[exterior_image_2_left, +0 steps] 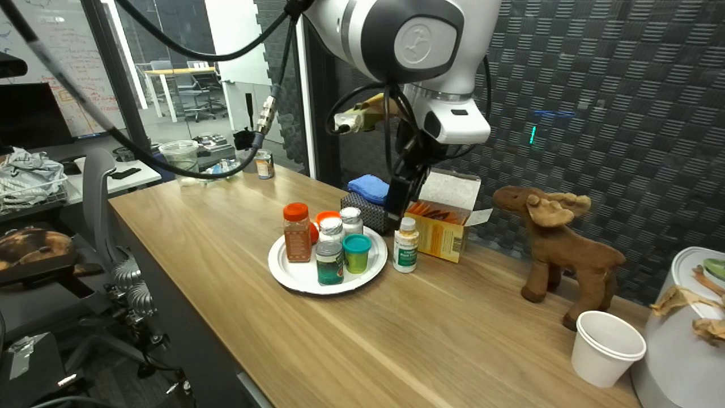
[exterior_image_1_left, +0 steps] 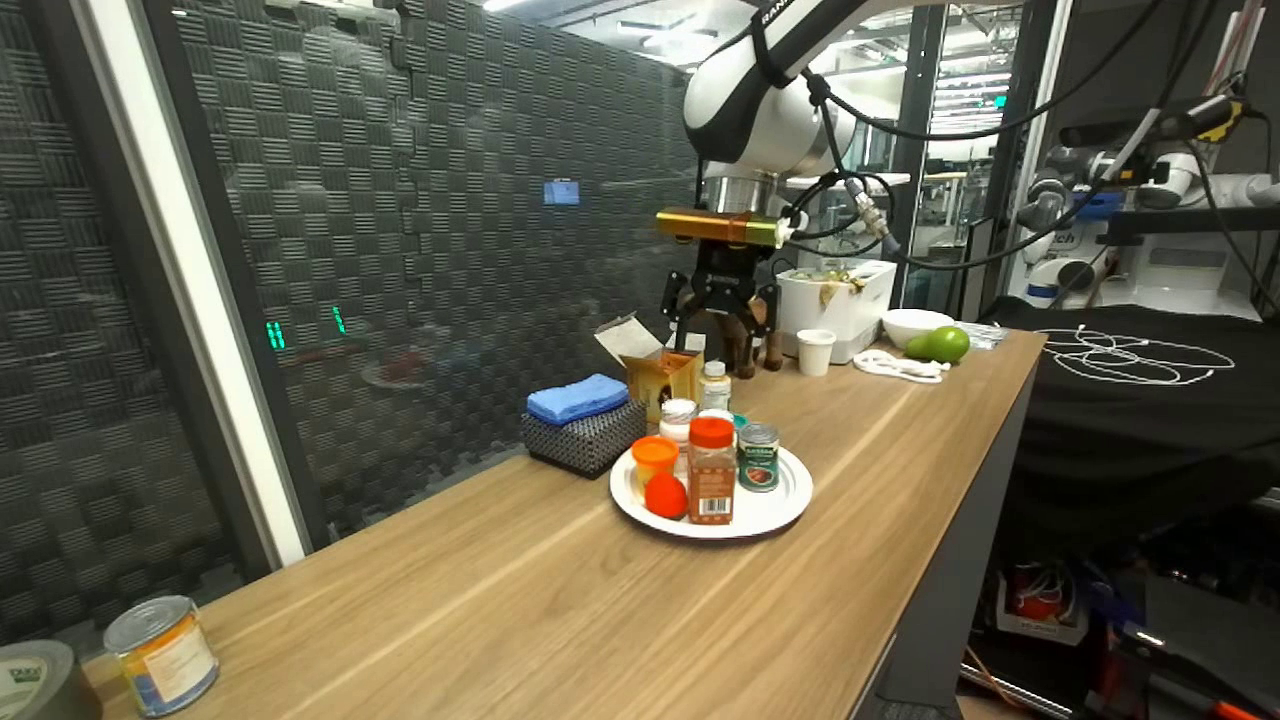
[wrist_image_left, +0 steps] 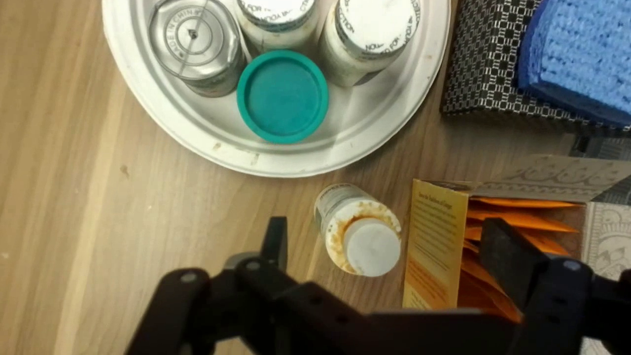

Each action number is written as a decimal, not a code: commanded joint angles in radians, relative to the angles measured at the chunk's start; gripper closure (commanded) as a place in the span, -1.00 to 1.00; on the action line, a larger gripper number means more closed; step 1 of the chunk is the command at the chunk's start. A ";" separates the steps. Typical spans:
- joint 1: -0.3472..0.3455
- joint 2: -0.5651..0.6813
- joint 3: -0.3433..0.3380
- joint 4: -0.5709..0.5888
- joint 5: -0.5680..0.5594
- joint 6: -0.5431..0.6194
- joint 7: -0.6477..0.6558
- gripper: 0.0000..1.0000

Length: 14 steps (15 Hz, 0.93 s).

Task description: Put the bottles and the orange plushy on the table onto the plate

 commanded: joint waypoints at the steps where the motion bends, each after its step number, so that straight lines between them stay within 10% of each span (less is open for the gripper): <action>1: -0.005 0.025 -0.007 0.031 0.026 0.010 -0.003 -1.00; 2: -0.006 0.028 -0.006 0.033 0.027 0.010 -0.004 -0.50; 11: -0.013 0.005 -0.016 -0.008 0.025 0.045 -0.008 0.75; 14: -0.016 -0.011 -0.026 -0.031 0.021 0.062 -0.009 0.76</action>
